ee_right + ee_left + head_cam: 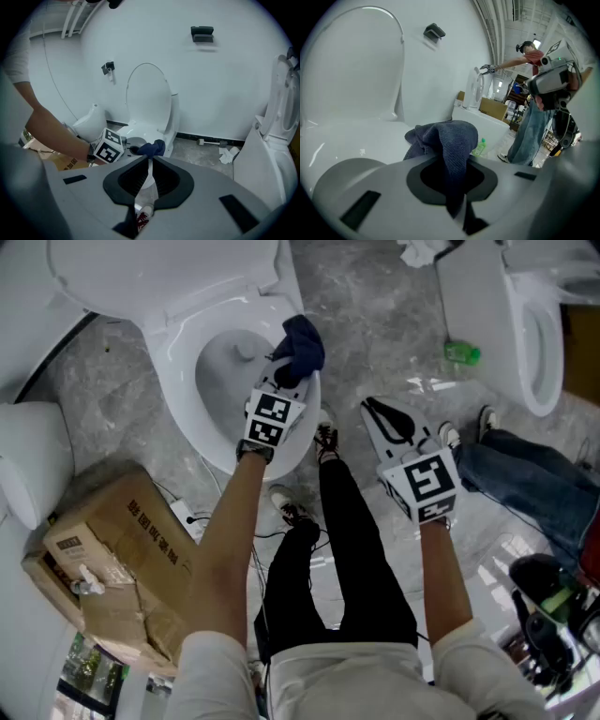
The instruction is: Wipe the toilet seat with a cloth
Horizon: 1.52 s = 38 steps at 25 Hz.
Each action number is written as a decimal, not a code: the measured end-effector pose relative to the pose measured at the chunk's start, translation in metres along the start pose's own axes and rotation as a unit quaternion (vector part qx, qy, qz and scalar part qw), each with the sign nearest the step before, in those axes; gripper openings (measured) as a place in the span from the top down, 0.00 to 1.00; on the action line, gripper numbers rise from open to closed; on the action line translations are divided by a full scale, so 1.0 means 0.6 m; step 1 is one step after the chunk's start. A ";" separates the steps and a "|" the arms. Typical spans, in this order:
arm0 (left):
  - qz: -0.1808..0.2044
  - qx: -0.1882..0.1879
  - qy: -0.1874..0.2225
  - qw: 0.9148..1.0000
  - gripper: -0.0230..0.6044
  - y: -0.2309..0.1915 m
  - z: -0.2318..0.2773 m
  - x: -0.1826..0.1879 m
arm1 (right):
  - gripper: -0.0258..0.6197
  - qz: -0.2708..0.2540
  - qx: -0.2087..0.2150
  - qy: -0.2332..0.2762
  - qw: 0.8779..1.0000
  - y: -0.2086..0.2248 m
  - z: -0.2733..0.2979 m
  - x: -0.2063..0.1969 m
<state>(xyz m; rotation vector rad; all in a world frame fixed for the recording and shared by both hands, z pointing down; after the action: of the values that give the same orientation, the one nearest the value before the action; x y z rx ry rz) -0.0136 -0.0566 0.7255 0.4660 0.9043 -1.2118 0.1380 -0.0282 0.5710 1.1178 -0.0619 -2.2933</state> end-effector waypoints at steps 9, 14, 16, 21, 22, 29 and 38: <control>0.090 -0.059 -0.059 0.992 0.90 0.065 -0.064 -0.069 | 0.88 -0.004 -0.003 0.011 1.000 -0.031 -0.015 -0.013; 0.123 -0.088 -0.083 0.985 0.90 0.089 -0.100 -0.112 | 0.88 -0.007 -0.001 0.018 1.000 -0.052 -0.013 -0.015; 0.131 -0.096 -0.092 0.982 0.90 0.095 -0.117 -0.123 | 0.88 -0.007 0.001 0.015 1.000 -0.063 -0.014 -0.015; 0.143 -0.119 -0.112 0.976 0.90 0.107 -0.158 -0.155 | 0.88 -0.012 0.001 0.016 1.000 -0.089 -0.016 -0.019; 0.145 -0.124 -0.116 0.975 0.90 0.110 -0.166 -0.161 | 0.88 -0.012 0.001 0.016 1.000 -0.094 -0.016 -0.020; 0.171 -0.149 -0.146 0.963 0.90 0.114 -0.228 -0.200 | 0.88 -0.011 0.002 0.020 1.000 -0.132 -0.013 -0.020; 0.222 -0.163 -0.187 0.943 0.90 0.093 -0.296 -0.240 | 0.88 -0.012 0.012 0.018 1.000 -0.184 0.002 -0.025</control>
<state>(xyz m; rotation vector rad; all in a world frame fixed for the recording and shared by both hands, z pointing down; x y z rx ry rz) -0.0335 0.1779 0.7292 0.1474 0.6099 -0.6857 0.0914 0.0710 0.5509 1.1779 -0.0627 -2.2980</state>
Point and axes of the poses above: the fingertips, and each gripper's own axes: z forward along the fingers, y to its right, x out of its top, the point moved 6 cm from there along -z, backward along the fingers, and after that the axes turned 11 degrees about x, right-handed, at the moved point
